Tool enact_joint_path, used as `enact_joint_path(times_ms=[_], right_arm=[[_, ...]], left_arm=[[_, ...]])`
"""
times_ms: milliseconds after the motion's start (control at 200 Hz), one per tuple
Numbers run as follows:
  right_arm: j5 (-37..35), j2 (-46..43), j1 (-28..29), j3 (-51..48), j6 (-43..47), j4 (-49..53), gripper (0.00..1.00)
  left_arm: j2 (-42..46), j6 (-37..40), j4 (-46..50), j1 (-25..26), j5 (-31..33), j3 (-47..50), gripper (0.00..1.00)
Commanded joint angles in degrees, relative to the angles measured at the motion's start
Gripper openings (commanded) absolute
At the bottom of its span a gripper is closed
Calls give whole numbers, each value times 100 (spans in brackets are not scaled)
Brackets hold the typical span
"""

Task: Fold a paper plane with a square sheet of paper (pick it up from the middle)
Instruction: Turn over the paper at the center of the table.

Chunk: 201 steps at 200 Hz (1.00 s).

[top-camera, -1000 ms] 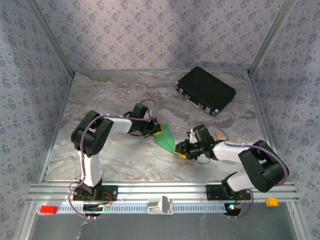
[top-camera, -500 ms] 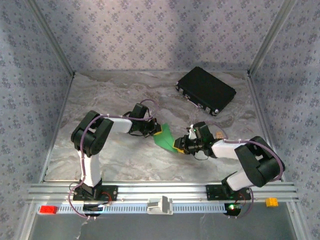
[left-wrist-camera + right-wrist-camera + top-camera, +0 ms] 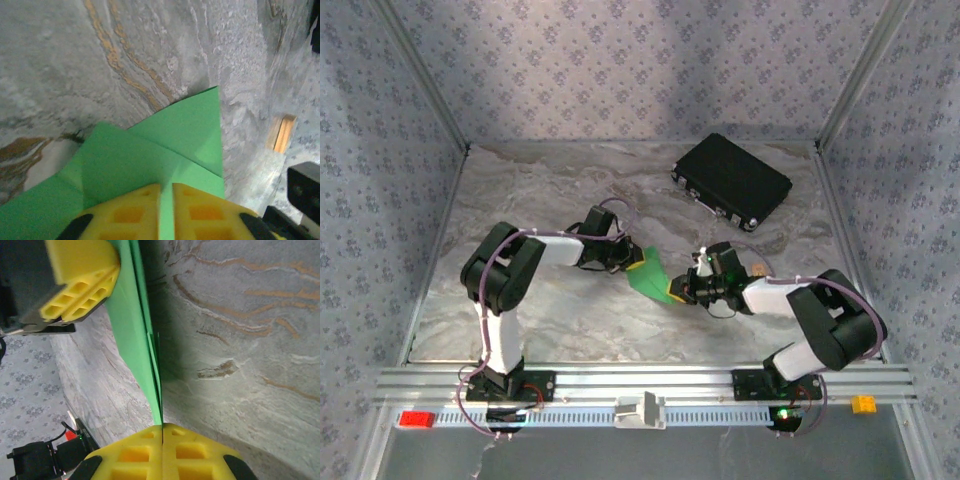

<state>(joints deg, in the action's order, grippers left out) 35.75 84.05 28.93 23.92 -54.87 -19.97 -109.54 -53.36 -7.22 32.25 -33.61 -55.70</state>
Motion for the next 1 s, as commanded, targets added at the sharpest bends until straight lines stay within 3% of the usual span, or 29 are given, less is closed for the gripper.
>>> enact_joint_path(times_ms=[0,125,280,445,590,705,800,999], right_arm=[[-141,-522,-54,249,481,779,2],[-1114,-1389,102,770,1484,2406,2],[-2597,-1962,275,1498,2531,4247,4],[-4595,-2088,708,2065,2900,5389,5],[-6863,-1805,1547,2543,2840,6236,6],[-8040,-1314,2172,2904,2673,6726,6],[-8400,-800,2610,3082,2816,6793,6],[-7969,543,3381,3605,3371,6725,6]], left_arm=[[579,27,166,-15,109,-128,23],[1275,363,573,9,515,-139,35],[2059,643,963,6,1277,119,41],[2678,669,1069,-45,1843,467,42],[3099,629,1209,-134,2276,686,43],[3396,589,1308,-213,2606,835,45],[3632,539,1410,-295,2815,937,46],[4058,424,1641,-467,3156,1155,46]])
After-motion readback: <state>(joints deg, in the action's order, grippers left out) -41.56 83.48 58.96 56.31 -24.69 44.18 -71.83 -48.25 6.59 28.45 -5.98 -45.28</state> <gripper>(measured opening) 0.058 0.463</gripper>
